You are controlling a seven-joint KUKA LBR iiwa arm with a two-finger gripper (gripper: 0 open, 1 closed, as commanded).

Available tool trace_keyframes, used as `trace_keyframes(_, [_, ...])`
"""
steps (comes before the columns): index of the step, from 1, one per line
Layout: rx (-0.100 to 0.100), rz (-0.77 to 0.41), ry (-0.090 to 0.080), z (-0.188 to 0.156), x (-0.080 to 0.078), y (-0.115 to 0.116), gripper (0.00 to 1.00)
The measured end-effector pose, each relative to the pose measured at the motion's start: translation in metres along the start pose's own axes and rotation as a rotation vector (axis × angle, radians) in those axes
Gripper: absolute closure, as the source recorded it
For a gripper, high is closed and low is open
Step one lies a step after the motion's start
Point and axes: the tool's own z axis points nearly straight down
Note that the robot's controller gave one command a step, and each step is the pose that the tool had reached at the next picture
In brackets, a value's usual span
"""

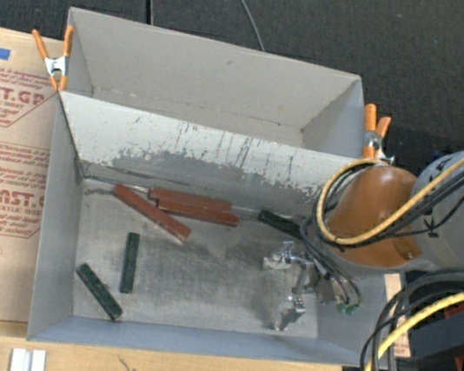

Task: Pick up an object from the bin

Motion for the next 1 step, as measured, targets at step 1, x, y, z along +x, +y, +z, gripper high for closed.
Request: trace_keyframes(1, [-0.001,-0.004,0.003,-0.0604,-0.0326,-0.0006,0.0])
